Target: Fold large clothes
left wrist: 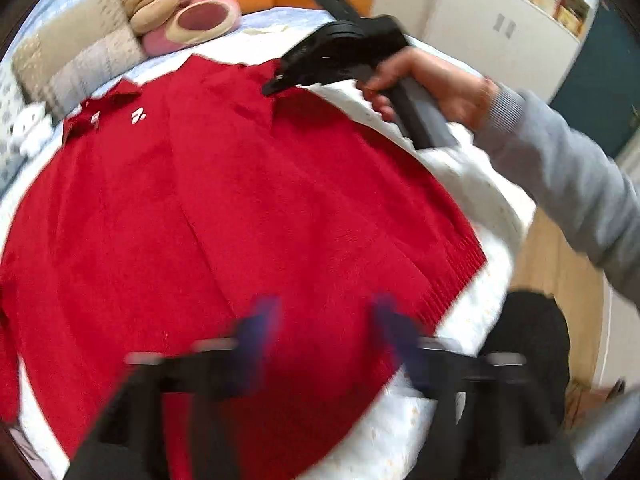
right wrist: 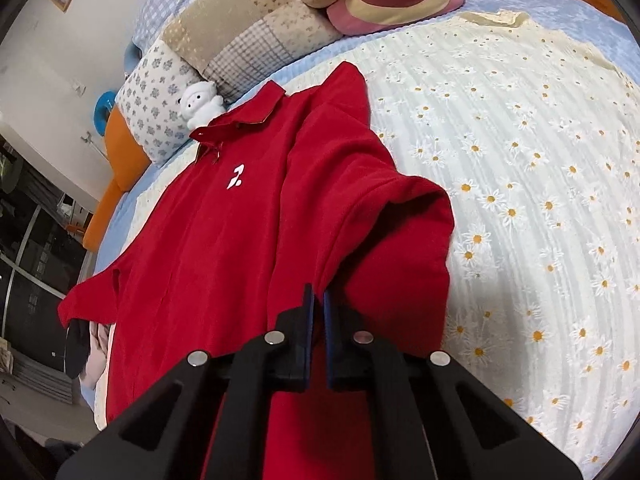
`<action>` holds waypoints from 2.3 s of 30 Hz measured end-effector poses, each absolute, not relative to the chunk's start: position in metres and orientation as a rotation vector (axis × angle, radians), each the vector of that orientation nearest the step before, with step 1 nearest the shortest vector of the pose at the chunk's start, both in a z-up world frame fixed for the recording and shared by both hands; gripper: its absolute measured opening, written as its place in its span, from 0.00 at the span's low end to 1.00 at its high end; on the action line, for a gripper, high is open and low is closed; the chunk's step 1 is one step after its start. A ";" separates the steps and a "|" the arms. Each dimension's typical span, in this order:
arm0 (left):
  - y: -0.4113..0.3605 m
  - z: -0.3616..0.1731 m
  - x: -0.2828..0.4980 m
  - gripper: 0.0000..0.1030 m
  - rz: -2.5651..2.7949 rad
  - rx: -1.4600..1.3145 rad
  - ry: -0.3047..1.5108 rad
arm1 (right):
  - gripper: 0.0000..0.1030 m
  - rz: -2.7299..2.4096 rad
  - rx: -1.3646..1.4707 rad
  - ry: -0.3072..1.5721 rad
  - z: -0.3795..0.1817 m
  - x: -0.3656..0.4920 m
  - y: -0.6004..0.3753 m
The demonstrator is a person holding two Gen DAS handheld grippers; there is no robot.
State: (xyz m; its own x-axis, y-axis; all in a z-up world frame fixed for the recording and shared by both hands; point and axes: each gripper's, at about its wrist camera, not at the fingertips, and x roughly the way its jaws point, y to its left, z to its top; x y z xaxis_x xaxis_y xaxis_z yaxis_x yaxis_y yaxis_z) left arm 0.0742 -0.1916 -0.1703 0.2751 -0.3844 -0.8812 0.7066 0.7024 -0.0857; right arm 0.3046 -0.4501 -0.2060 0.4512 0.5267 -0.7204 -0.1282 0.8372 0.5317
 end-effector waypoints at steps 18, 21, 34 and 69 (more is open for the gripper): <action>-0.196 -0.197 0.077 0.31 -0.671 0.472 1.048 | 0.03 0.444 0.449 1.030 -0.209 0.303 -0.451; -0.193 -0.184 0.080 0.24 -0.709 0.377 1.035 | 0.03 0.470 0.485 1.027 -0.201 0.305 -0.460; -0.119 -0.162 0.088 0.14 -0.956 -0.396 1.018 | 0.03 0.404 0.433 1.012 -0.168 0.322 -0.529; -0.150 -0.179 0.120 0.22 -0.786 -0.250 1.006 | 0.23 0.714 0.383 1.051 -0.144 0.077 -0.405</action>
State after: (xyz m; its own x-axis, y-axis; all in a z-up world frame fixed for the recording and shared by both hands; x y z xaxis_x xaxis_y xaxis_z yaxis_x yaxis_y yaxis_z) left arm 0.1201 -0.1496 -0.1789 0.2933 -0.6913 -0.6603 0.4735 0.7051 -0.5279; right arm 0.0772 -0.4052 -0.1440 0.3046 0.6952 -0.6511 -0.3486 0.7175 0.6030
